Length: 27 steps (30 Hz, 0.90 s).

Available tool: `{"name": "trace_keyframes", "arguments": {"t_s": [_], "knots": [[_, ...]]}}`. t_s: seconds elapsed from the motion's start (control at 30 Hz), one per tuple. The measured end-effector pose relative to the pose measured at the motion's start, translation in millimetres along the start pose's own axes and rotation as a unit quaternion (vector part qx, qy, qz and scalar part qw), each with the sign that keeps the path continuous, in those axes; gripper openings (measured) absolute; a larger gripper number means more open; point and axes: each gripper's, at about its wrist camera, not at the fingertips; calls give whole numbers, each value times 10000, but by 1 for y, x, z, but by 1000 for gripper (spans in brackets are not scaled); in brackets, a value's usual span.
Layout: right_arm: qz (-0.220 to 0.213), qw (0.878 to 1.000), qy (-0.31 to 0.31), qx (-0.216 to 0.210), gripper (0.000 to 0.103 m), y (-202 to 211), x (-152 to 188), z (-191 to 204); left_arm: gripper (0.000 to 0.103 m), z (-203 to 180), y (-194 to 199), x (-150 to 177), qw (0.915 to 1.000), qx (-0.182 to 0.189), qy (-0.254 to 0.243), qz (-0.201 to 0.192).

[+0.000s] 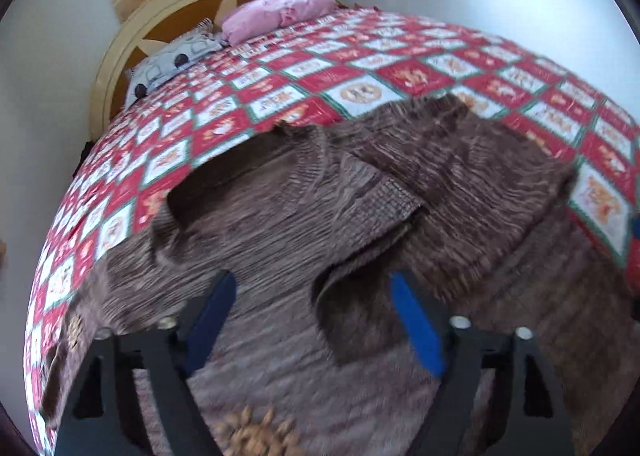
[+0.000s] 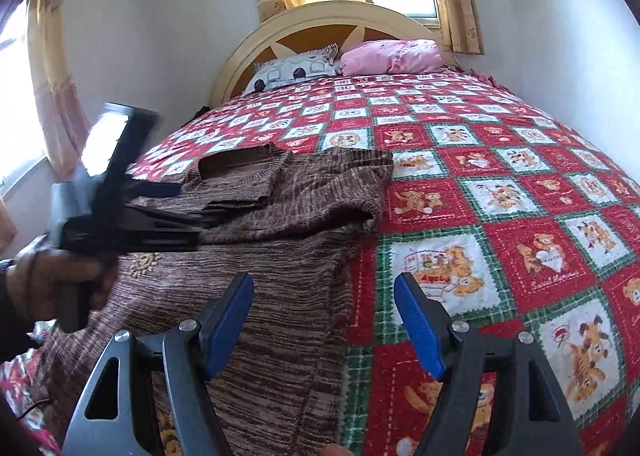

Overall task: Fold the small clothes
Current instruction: 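Fold the sleeve across the sweater body with the right tool while the left tool pinches the body, then open both tools and release the sweater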

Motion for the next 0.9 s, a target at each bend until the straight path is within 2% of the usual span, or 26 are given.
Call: {"name": "trace_keyframes", "arguments": {"t_s": [0.1,0.17,0.2,0.23,0.3,0.4,0.5,0.67,0.77,0.9], "knots": [[-111,9999,89,-38,73,5,0,2,52,2,-11,-4,9996,197,163,74],[-102,9999,130,-28,73,3,0,4,18,4,-11,-5,9981,540,258,115],[-87,9999,128,-29,73,2,0,3,10,8,-8,-4,9965,723,403,97],[-72,9999,119,-24,73,1,1,2,6,9,-5,-3,9952,814,527,97],[-39,10000,56,-19,73,0,1,0,5,11,2,-2,9954,777,568,15],[-23,10000,-40,11,73,-1,2,-5,5,27,14,-3,9905,1003,930,-122],[7,10000,-49,34,73,-3,3,-6,5,53,22,-1,9788,1359,1527,-128],[42,10000,49,72,73,-5,4,-3,5,84,24,4,9650,1614,2062,-122],[73,9999,64,83,73,-7,3,-2,5,93,17,7,9587,1701,2279,-35],[164,9998,18,113,73,-12,4,-5,5,103,8,16,9549,1681,2447,69]]}}
Point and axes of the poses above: each gripper's, at about its wrist camera, not at the fingertips, and y roughly against the way its jaws point, z to its left, x to its underside, and after that the axes turned 5 degrees about x, right-handed
